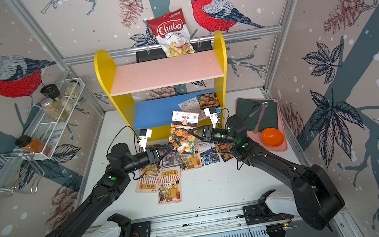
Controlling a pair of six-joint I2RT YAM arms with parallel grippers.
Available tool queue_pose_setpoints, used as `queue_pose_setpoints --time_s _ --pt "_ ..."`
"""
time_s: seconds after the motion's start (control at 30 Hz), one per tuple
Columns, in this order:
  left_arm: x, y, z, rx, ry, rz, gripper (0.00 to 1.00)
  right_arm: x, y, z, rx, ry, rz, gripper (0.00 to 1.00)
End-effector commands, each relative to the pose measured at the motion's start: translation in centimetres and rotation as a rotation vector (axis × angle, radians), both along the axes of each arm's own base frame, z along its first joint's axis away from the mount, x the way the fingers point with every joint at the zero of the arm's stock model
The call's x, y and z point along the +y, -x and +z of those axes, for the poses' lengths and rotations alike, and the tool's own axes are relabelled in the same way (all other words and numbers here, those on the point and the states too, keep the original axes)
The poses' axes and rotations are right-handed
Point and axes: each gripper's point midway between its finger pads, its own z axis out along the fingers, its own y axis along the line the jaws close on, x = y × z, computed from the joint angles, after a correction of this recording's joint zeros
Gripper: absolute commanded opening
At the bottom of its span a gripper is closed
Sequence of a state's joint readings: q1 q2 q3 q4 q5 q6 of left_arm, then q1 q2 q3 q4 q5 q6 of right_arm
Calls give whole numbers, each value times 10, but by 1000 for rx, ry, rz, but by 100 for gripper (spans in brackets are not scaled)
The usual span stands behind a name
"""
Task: Take the seed bag off the shelf
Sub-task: Pick up the seed packet from the shelf, then place the seed packet at the center of the board.
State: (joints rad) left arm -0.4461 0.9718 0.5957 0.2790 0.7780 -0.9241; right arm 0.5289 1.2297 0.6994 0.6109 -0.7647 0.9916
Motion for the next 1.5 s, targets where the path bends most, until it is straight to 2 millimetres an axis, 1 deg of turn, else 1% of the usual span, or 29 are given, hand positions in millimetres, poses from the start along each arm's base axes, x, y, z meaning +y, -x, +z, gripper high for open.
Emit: queue_pose_setpoints --time_s 0.0,0.1,0.17,0.3,0.43,0.57,0.7,0.77,0.97,1.1,1.3,1.47 --pt "0 4 7 -54 -29 -21 96 -4 1 4 -30 6 -3 0" --pt "4 4 8 -74 -83 -10 97 -7 6 -1 -23 28 1 0" --pt "6 4 14 -108 -129 -14 96 -10 10 -7 -16 53 6 0" --pt "7 14 25 -192 -209 -80 96 -17 23 -21 0 115 19 0" --pt "9 25 38 -280 -238 -129 96 -21 38 -35 29 173 42 0" --pt "16 29 57 -378 -255 -100 96 -27 51 -57 81 245 42 0" --pt "18 36 78 -454 -240 -102 96 -32 64 -82 135 328 6 0" --pt "19 37 82 -467 -238 -103 95 -32 71 -93 164 345 -1 0" --pt "19 38 83 -490 -242 -110 94 -28 93 -130 254 417 4 0" --pt "23 34 88 -523 -259 -66 94 -21 105 -149 287 432 11 0" --pt "22 32 91 -535 -238 -51 94 -13 116 -181 330 489 29 0" --pt "23 31 89 -535 -242 -45 94 -5 117 -193 340 512 37 0"
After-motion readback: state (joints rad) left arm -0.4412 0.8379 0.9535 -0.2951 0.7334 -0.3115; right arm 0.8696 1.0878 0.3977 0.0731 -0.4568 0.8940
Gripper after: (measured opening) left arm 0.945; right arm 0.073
